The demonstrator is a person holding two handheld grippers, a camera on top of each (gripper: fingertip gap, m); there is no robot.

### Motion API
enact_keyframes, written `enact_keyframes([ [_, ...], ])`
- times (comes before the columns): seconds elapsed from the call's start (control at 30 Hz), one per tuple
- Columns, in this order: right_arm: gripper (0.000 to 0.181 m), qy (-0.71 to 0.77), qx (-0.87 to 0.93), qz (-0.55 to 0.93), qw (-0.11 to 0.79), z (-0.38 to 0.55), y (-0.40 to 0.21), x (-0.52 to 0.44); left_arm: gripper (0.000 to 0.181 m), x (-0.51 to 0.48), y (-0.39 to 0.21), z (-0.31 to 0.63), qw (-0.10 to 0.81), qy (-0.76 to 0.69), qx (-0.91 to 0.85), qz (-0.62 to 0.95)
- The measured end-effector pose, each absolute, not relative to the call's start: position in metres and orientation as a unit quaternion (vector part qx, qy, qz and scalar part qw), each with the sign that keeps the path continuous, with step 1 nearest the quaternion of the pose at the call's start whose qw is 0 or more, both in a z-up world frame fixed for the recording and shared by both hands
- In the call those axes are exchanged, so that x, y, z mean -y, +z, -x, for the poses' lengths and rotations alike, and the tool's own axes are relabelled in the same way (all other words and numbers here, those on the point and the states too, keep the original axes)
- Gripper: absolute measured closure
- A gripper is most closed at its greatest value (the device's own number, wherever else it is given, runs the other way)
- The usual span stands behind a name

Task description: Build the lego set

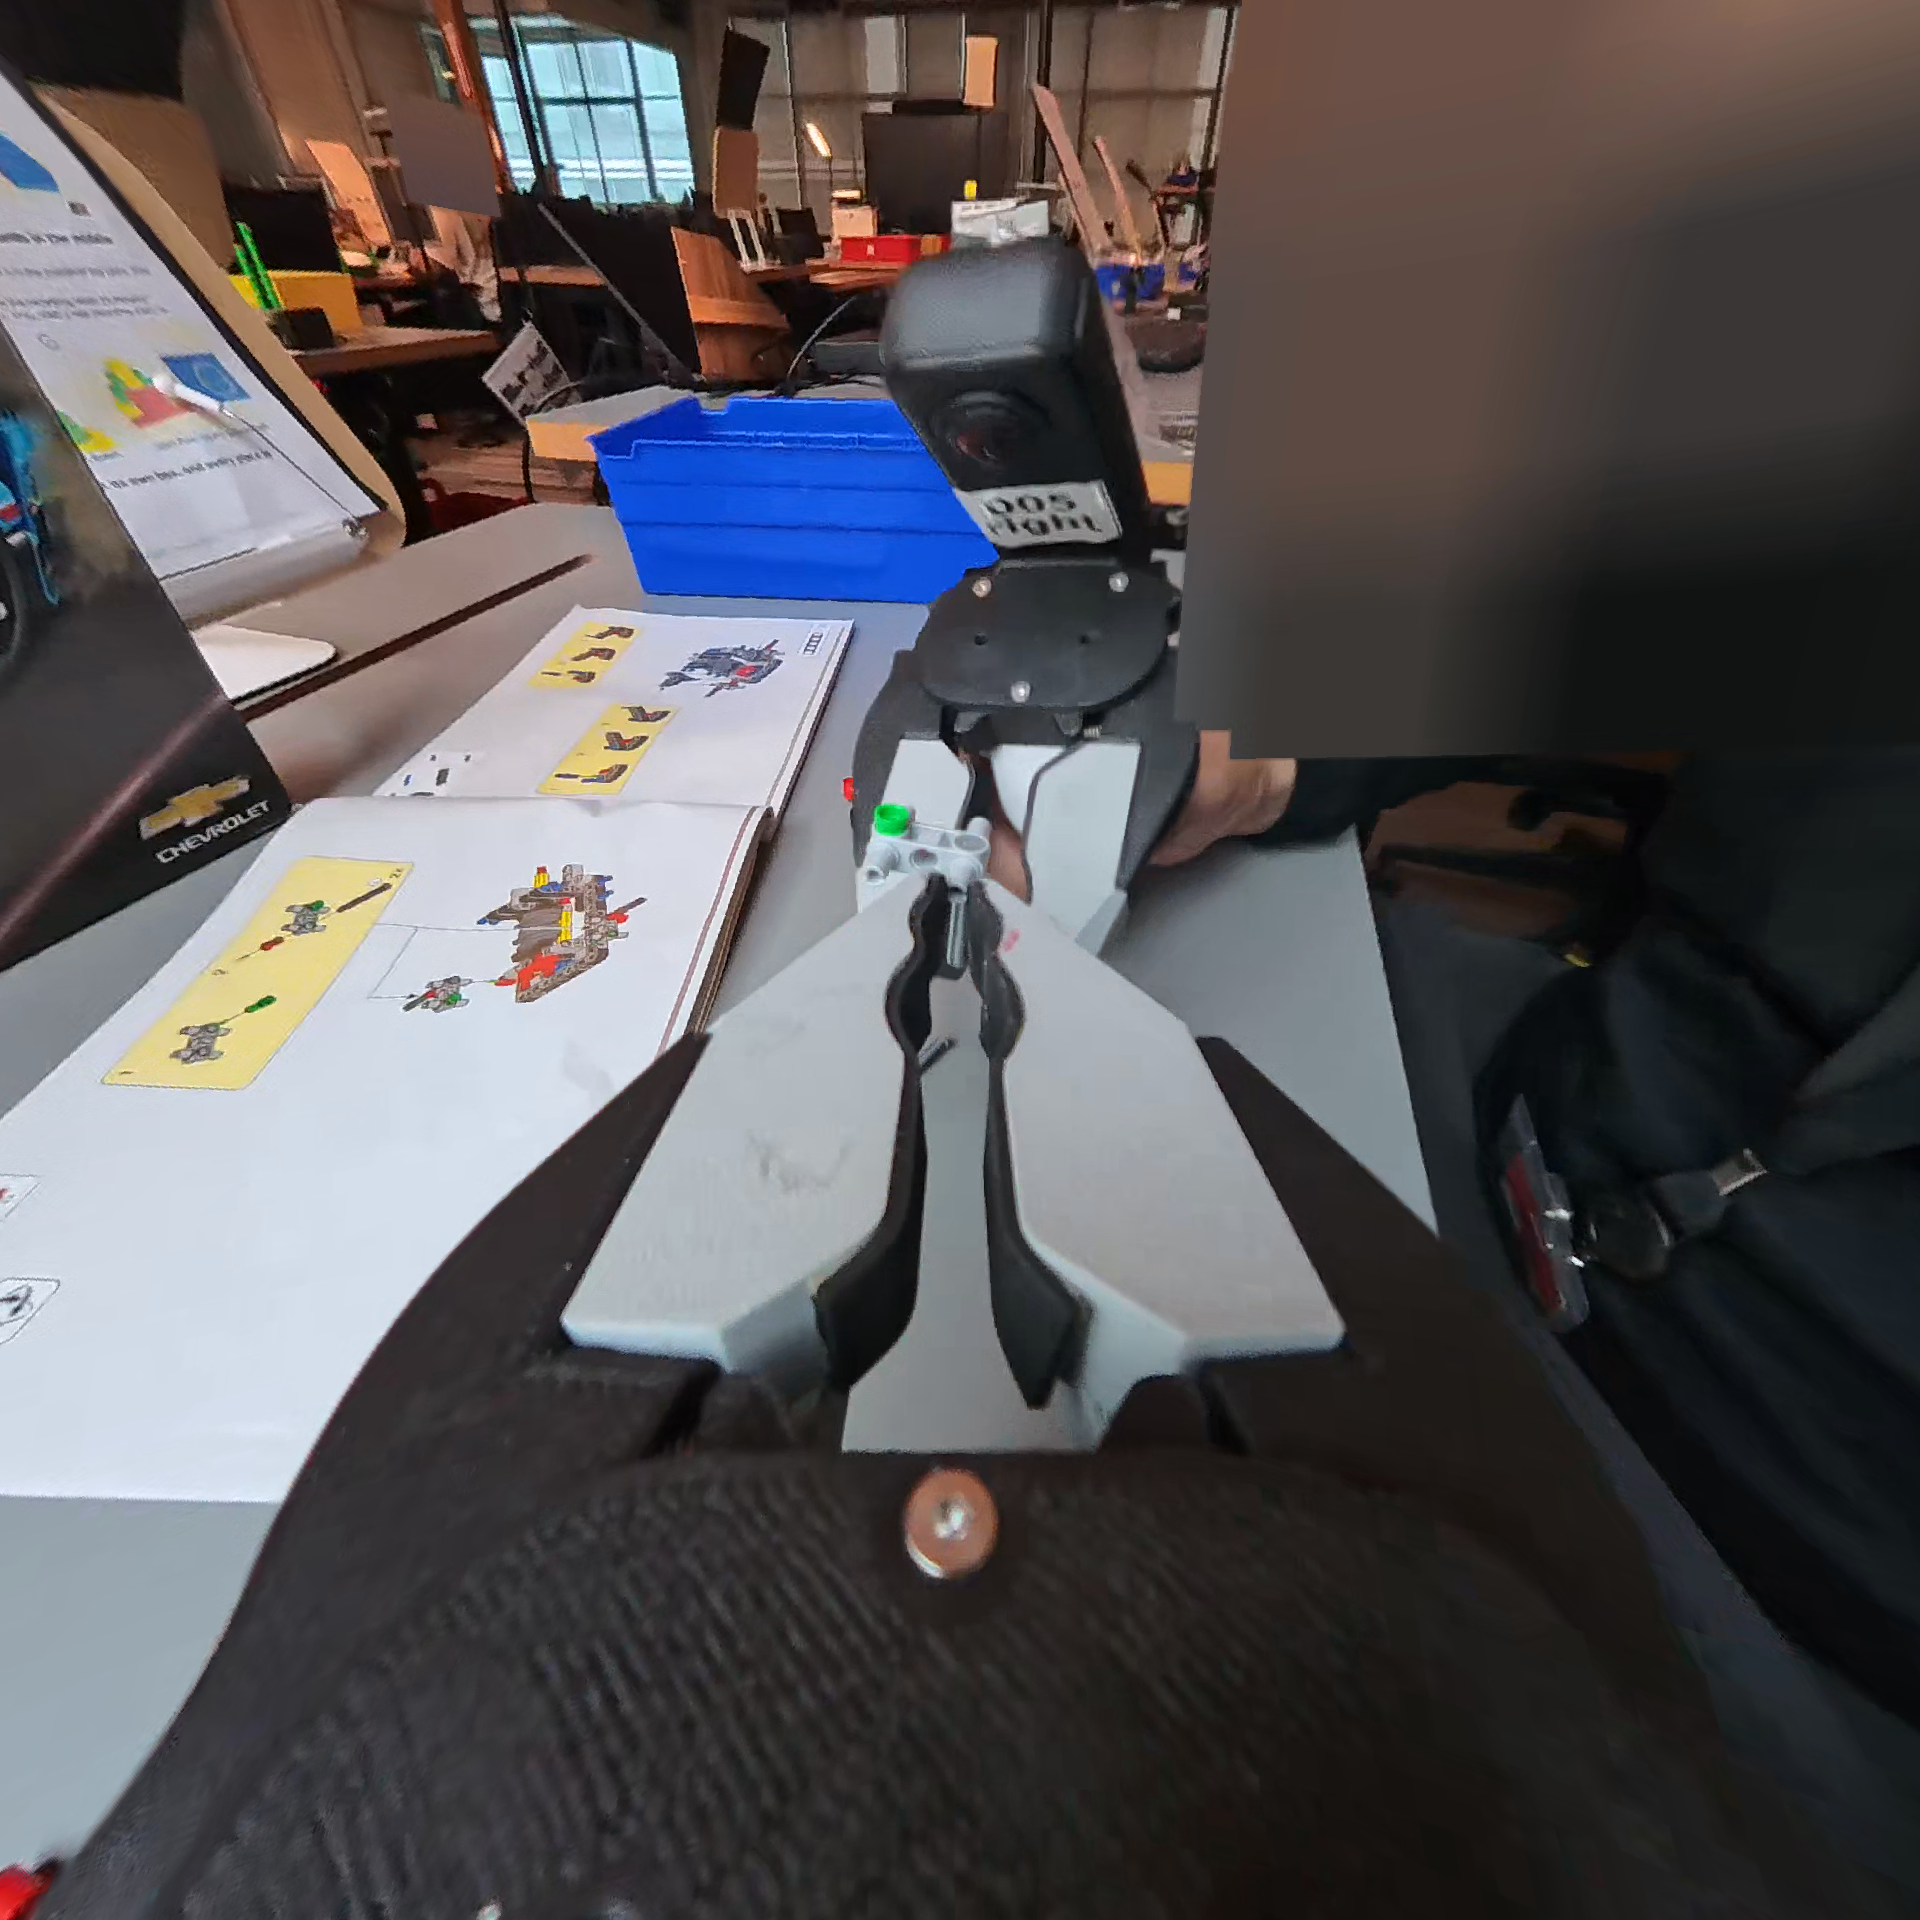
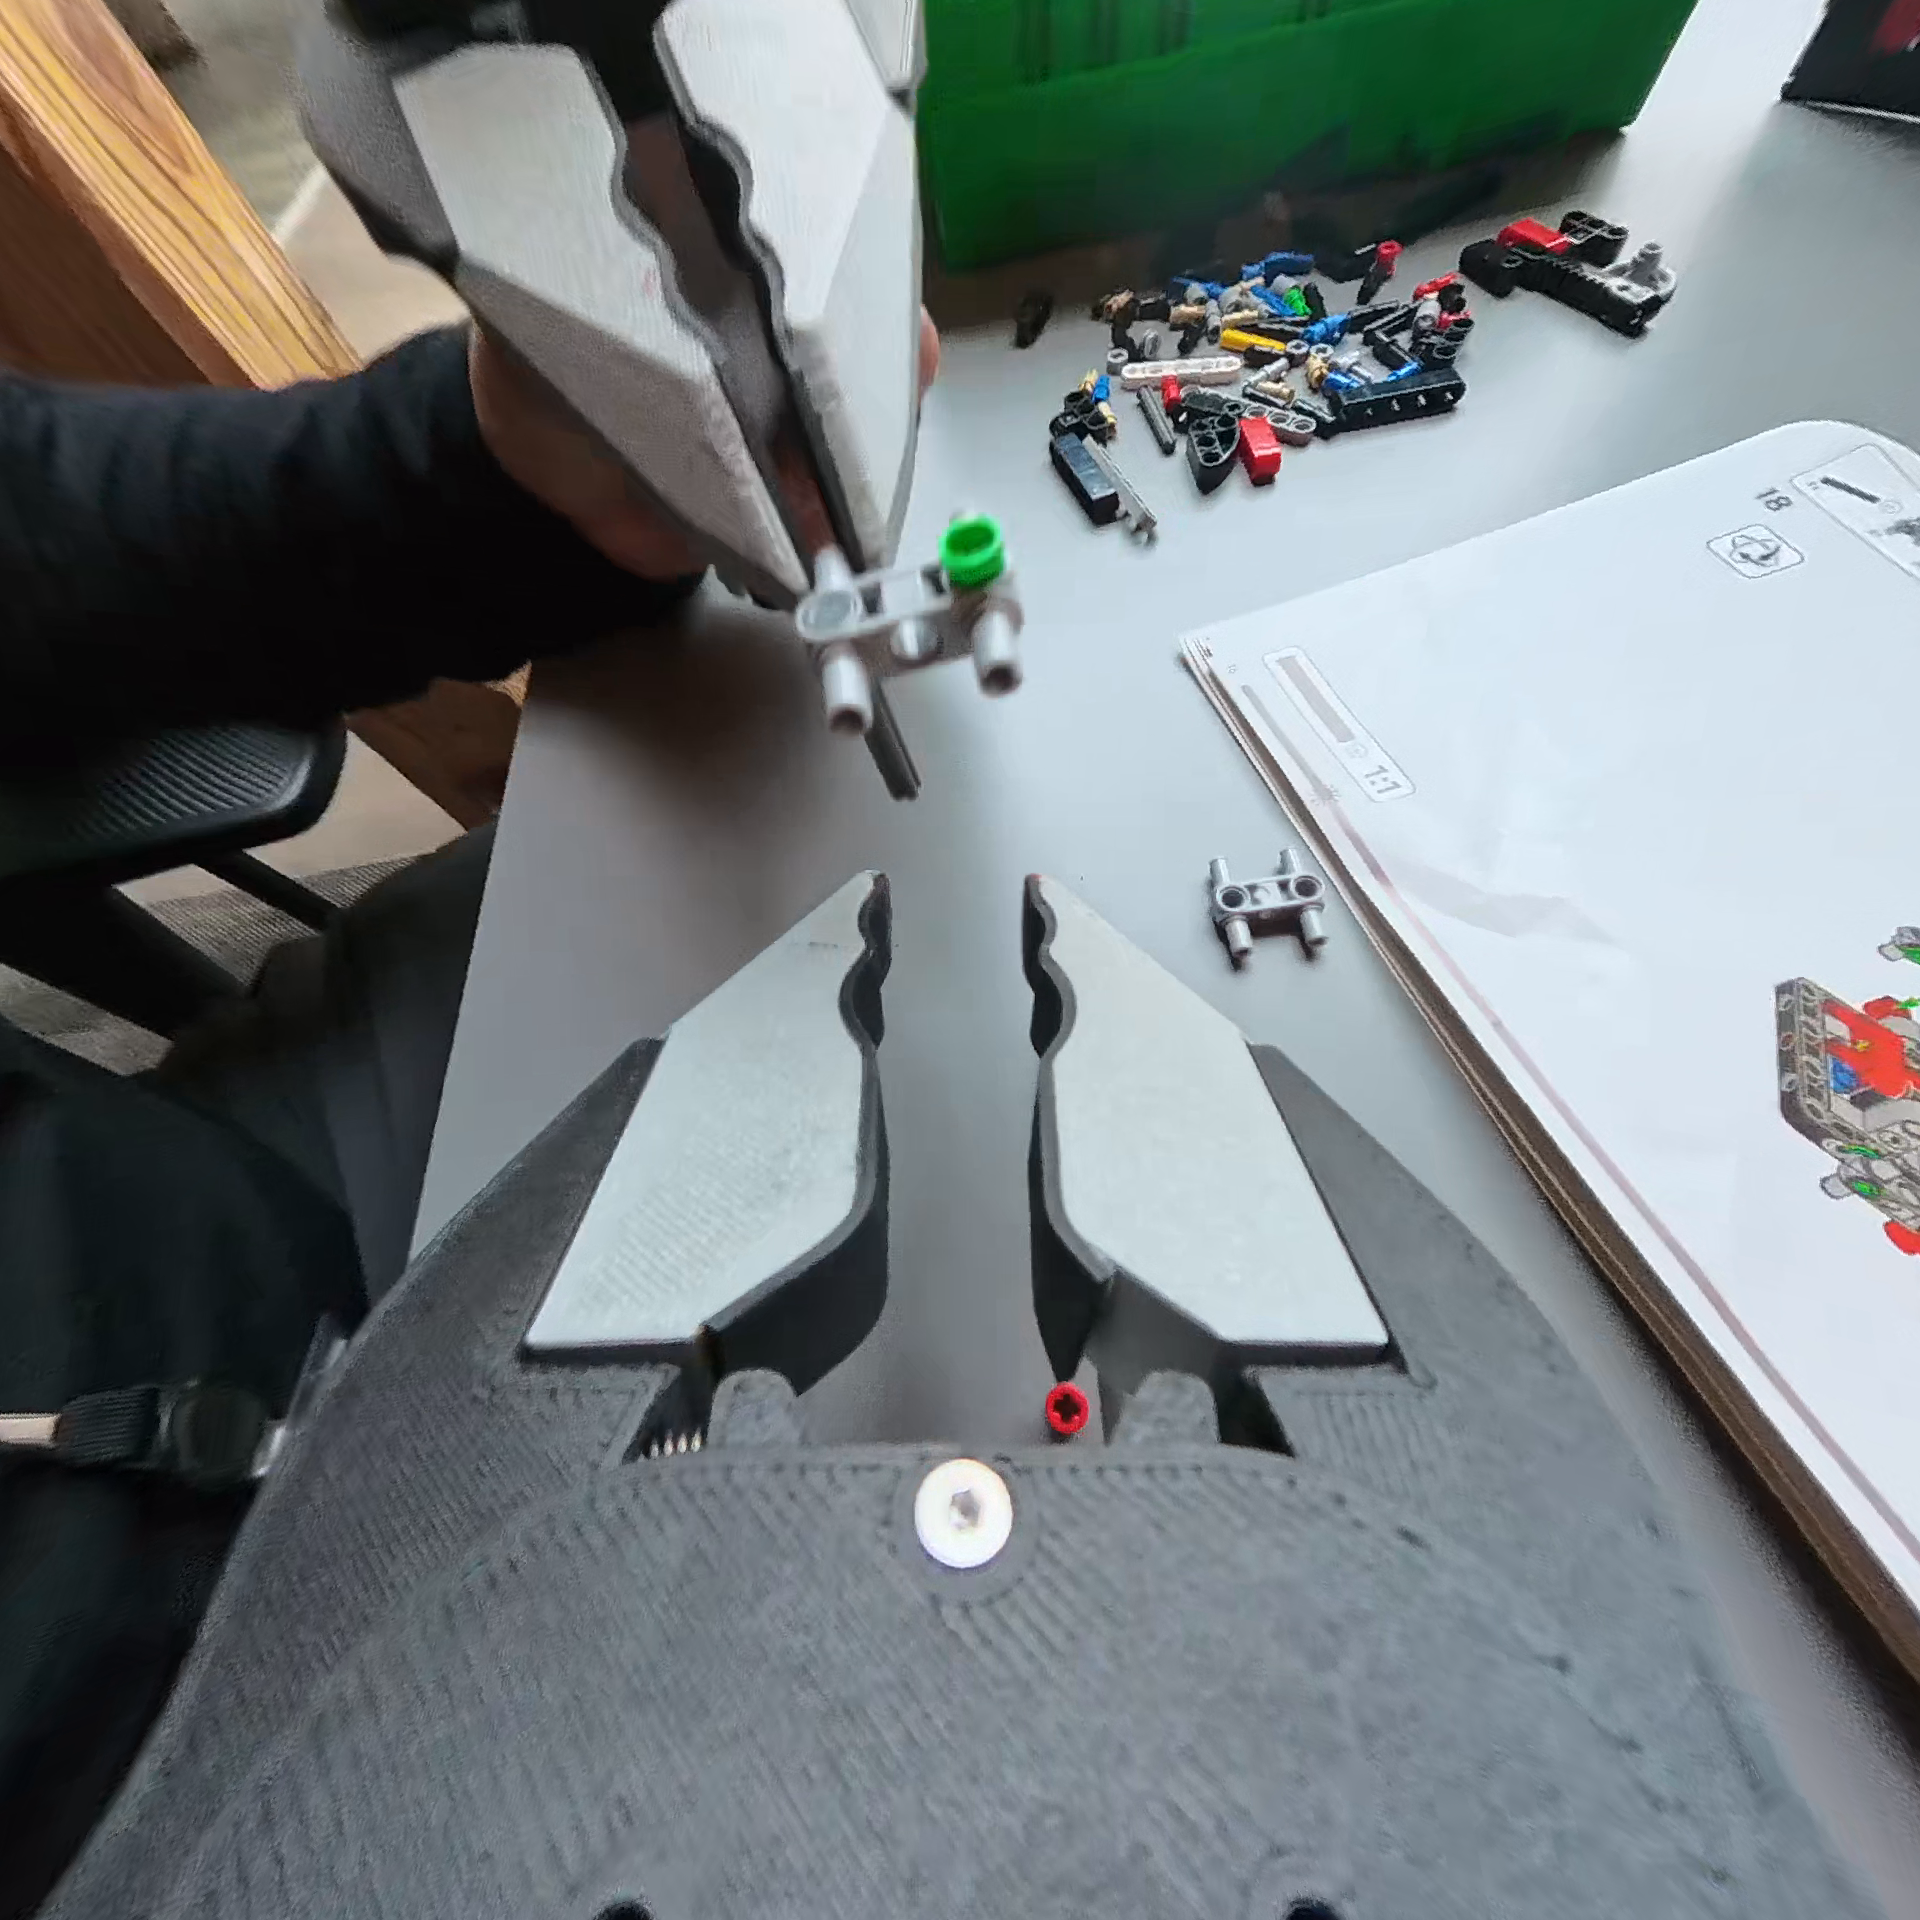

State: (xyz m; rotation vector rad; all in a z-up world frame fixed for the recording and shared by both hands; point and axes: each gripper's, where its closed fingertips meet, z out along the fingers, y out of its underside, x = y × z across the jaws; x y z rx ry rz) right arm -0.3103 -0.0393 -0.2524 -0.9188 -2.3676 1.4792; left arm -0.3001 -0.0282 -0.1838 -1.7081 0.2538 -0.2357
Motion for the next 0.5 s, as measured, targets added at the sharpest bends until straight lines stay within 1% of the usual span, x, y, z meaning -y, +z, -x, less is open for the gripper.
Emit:
enact_keyframes([
  [0.13,0.161,0.521,0.79,0.312,0.089,0.309,-0.245,0.038,0.18,0.024,-0.192,0.299,0.628,-0.099,-0.113,0.763],
  [0.27,0.159,0.499,0.801,0.314,0.106,0.311,-0.252,0.034,0.18,0.022,-0.196,0.305,0.622,-0.097,-0.098,0.771],
  [0.4,0.158,0.44,0.822,0.312,0.183,0.32,-0.26,0.018,0.18,0.021,-0.214,0.329,0.592,-0.099,-0.024,0.8],
  [0.5,0.162,0.407,0.822,0.304,0.258,0.328,-0.253,0.004,0.179,0.022,-0.223,0.337,0.578,-0.156,0.025,0.801],
])
